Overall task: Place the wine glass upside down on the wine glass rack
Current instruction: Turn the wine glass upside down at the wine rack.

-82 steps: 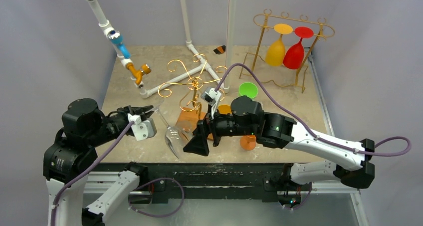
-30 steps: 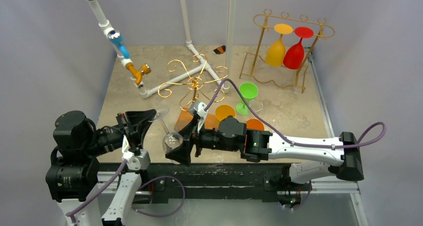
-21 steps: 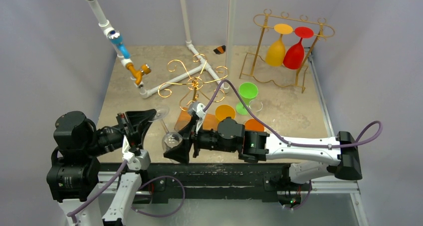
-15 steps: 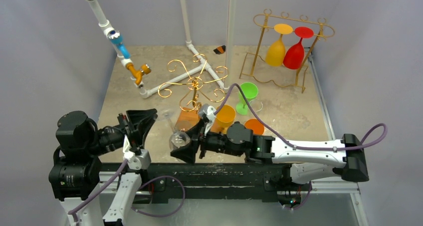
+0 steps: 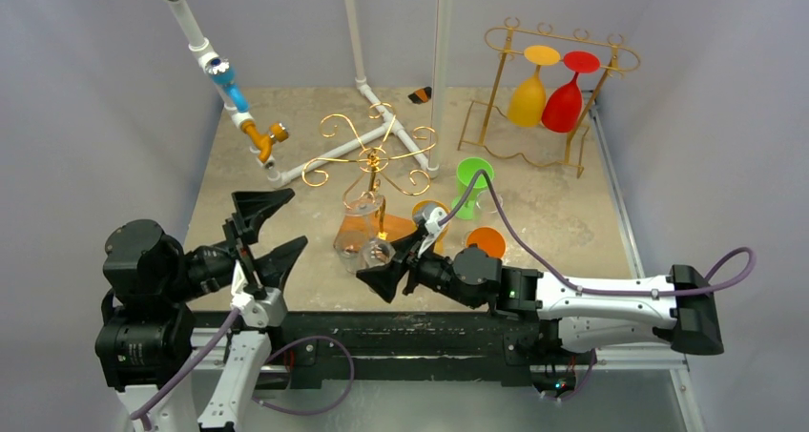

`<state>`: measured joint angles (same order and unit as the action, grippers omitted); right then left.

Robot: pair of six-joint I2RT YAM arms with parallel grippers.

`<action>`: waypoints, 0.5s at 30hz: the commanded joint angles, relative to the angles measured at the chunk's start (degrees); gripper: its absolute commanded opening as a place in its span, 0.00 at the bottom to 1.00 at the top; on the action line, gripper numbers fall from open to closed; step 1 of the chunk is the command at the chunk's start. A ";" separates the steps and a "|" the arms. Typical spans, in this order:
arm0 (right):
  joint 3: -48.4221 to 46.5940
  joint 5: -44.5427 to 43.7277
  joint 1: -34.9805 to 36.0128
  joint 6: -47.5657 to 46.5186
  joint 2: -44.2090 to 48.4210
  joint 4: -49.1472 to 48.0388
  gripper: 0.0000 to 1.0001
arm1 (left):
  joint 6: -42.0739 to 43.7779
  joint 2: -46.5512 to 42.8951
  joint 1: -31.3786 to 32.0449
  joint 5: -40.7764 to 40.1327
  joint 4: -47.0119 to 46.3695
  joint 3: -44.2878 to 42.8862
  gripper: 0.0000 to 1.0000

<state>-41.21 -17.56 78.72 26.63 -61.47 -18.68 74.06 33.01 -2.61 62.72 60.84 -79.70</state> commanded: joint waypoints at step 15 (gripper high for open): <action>-3.34 -4.70 -4.65 -5.97 0.84 -1.16 0.29 | -6.10 0.10 -0.29 -3.09 -6.97 8.62 0.62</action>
<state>-41.23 -22.59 76.18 22.52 -60.42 -17.34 67.96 32.93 -2.61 59.55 56.97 -73.19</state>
